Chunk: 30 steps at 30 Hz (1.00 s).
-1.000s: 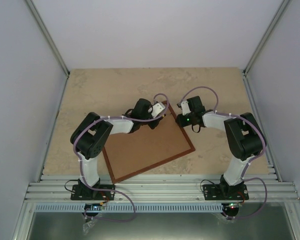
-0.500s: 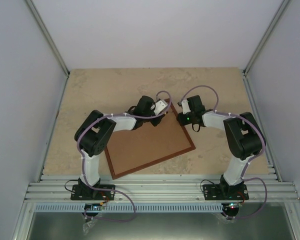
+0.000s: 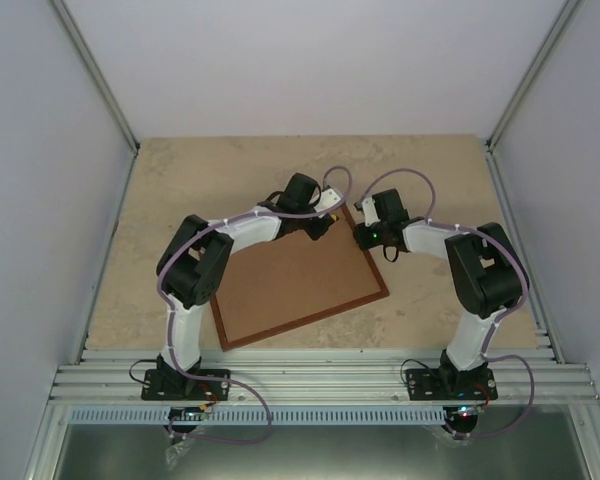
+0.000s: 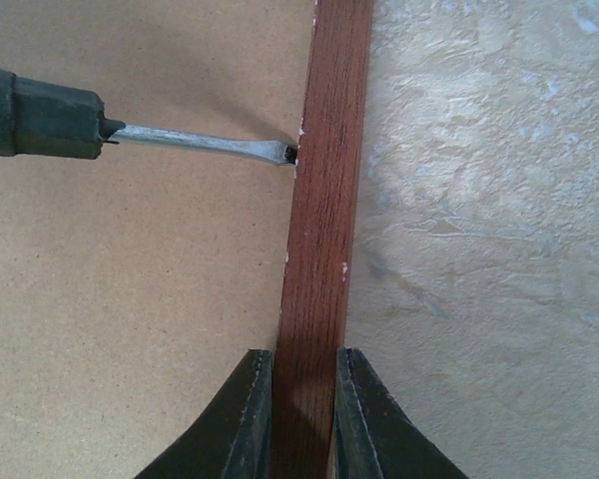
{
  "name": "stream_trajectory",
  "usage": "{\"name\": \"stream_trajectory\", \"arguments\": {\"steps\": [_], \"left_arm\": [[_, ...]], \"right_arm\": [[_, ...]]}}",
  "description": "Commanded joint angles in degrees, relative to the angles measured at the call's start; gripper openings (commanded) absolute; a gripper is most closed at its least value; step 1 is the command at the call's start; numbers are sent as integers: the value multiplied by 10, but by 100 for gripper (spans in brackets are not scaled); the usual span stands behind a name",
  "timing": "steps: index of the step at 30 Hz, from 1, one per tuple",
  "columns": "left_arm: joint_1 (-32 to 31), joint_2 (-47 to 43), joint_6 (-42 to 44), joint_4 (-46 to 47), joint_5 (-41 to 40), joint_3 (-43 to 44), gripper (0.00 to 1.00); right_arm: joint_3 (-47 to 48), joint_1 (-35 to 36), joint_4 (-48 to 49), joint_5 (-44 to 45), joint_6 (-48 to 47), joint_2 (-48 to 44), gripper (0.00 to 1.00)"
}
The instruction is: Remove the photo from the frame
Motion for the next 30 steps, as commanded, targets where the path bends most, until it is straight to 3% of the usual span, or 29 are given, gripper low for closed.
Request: {"name": "stream_trajectory", "arguments": {"steps": [1, 9, 30], "left_arm": [[-12, 32, 20, 45, 1, 59, 0], [-12, 58, 11, 27, 14, 133, 0], [-16, 51, -29, 85, 33, 167, 0]], "right_arm": [[2, 55, -15, -137, -34, 13, 6], [2, 59, -17, -138, -36, 12, 5], [1, 63, -14, -132, -35, 6, 5]]}}
